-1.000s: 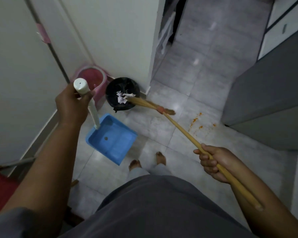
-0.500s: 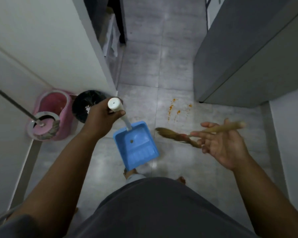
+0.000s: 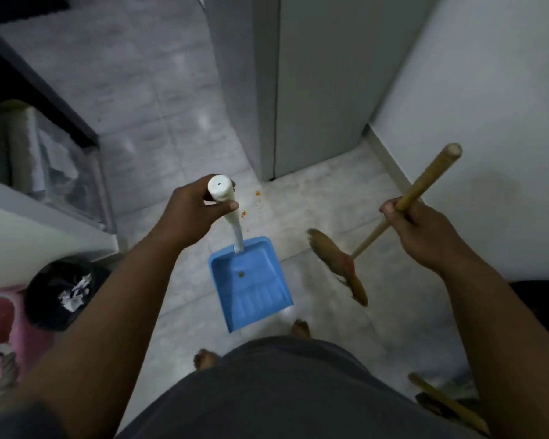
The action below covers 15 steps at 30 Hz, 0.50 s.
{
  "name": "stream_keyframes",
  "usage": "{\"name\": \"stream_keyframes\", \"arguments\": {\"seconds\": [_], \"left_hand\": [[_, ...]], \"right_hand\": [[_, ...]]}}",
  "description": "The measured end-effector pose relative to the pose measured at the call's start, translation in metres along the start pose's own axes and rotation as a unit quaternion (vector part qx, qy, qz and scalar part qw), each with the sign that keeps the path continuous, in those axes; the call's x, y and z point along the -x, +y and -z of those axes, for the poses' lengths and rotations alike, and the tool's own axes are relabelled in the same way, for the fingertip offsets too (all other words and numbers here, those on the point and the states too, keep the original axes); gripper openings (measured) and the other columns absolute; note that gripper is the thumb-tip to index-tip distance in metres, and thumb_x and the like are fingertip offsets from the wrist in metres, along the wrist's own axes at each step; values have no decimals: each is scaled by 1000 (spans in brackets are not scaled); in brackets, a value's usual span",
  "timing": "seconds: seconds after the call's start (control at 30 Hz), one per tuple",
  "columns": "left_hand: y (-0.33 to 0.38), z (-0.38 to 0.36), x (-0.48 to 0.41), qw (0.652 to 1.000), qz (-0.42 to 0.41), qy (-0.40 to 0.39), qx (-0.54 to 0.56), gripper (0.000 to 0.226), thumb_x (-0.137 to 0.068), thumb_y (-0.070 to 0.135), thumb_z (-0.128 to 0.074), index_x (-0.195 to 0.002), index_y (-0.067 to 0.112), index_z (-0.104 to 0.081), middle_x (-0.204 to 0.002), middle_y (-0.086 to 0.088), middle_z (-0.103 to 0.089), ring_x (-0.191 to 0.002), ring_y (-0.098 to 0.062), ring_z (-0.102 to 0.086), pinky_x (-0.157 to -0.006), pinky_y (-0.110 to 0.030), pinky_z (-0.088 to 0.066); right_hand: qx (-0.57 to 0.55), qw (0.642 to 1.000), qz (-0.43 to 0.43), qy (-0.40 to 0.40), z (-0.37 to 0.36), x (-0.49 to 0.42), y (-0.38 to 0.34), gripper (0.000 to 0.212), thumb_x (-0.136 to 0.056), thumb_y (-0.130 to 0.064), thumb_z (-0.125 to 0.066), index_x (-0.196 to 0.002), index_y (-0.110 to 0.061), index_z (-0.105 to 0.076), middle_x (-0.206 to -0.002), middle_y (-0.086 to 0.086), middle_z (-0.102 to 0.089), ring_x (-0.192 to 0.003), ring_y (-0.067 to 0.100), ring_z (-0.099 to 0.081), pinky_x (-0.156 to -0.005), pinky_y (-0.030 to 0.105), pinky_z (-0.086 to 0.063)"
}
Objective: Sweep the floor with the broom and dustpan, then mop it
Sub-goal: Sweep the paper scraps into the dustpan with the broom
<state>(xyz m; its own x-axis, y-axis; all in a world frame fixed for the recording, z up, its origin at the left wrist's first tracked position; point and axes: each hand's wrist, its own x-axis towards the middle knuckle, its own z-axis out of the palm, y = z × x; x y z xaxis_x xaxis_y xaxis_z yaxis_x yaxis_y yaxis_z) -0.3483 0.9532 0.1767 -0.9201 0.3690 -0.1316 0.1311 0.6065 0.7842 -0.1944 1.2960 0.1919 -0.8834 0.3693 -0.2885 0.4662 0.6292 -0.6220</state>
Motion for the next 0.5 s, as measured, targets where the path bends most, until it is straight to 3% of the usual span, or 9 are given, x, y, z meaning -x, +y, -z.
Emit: {"name": "stream_keyframes", "arguments": {"seconds": [0.1, 0.23, 0.4, 0.5], "left_hand": [[46, -41, -35, 998, -38, -38, -10, 34, -81, 21, -81, -113, 22, -69, -107, 7, -71, -95, -10, -64, -86, -22, -48], [106, -97, -72, 992, -86, -89, -13, 37, -81, 19, -80, -116, 18, -68, -110, 4, -70, -98, -12, -63, -87, -21, -46], [174, -170, -118, 975, -148, -164, -21, 37, -82, 17, -80, -117, 15, -68, -111, 3, -69, -102, -11, -61, -87, -21, -44], [203, -211, -148, 963, -178, -203, -18, 38, -81, 19, -80, -117, 18, -69, -113, 4, -69, -102, -9, -62, -88, -22, -43]], "right_hand": [[11, 999, 1, 45, 41, 7, 34, 24, -100, -43, -46, -85, -30, -60, -80, -13, -57, -72, 0, -52, -61, 23, -36], [-7, 992, -73, 98, 85, 10, 82, 22, -101, -38, -46, -103, -19, -59, -95, 3, -66, -91, 21, -63, -78, 30, -43], [-28, 971, -137, 193, 118, 13, 128, 22, -100, -31, -51, -108, -14, -62, -96, 4, -65, -93, 21, -60, -79, 26, -39], [-50, 957, -175, 224, 135, 15, 150, 21, -99, -32, -53, -105, -15, -64, -98, 5, -67, -94, 22, -61, -85, 34, -47]]}}
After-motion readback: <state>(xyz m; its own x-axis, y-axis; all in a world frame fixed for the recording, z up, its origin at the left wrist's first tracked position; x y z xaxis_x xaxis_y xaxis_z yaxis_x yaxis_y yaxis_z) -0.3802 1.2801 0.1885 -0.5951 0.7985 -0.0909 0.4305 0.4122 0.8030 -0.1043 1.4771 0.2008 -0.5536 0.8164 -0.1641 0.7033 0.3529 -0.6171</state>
